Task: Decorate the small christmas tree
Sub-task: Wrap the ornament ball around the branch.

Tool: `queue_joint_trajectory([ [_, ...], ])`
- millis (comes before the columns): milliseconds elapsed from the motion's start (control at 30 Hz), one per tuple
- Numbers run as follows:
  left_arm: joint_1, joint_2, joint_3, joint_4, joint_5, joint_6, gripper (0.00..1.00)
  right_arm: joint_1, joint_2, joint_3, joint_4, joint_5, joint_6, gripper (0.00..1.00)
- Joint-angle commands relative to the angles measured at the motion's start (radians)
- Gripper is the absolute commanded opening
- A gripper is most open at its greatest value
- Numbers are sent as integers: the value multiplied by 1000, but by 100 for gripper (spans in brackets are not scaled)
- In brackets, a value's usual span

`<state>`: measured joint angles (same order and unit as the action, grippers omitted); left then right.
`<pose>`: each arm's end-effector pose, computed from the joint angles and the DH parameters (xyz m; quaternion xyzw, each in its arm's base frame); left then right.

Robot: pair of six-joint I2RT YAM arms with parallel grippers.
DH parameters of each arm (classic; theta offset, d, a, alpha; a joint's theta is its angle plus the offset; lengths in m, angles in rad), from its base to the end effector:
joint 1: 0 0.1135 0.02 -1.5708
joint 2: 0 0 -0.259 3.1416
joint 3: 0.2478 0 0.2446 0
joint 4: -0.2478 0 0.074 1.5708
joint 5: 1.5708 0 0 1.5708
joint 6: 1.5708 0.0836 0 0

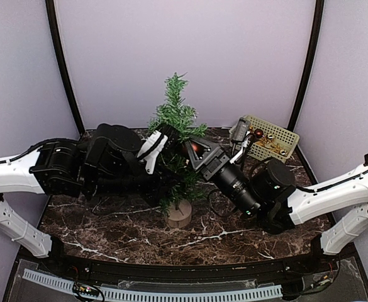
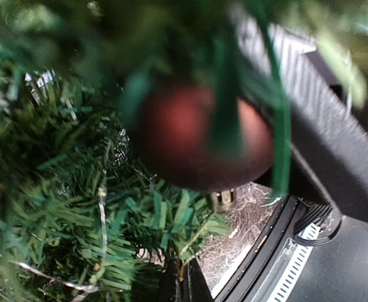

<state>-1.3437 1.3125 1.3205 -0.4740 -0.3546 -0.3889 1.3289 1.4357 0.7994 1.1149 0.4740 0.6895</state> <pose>0.1018 -0.3117 0.3573 0.3028 0.7868 -0.2963 0.4489 0.1193 0.3241 0.3458 0.0318 0.5423 0.6381 0.5456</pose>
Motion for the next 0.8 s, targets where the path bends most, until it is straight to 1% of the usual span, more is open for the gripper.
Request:
queue_joint_trajectory([
  [0,5,19,15,-53,-39,5,0,9,1,-9,36,26,-7,53],
  [133,5,31,21,-65,-56,3,0,9,6,-9,36,33,-8,53],
  [500,5,-4,17,-14,-110,10,0,9,20,4,38,38,-18,53],
  [767,9,7,36,2,-126,29,0,9,40,20,51,47,-34,52],
])
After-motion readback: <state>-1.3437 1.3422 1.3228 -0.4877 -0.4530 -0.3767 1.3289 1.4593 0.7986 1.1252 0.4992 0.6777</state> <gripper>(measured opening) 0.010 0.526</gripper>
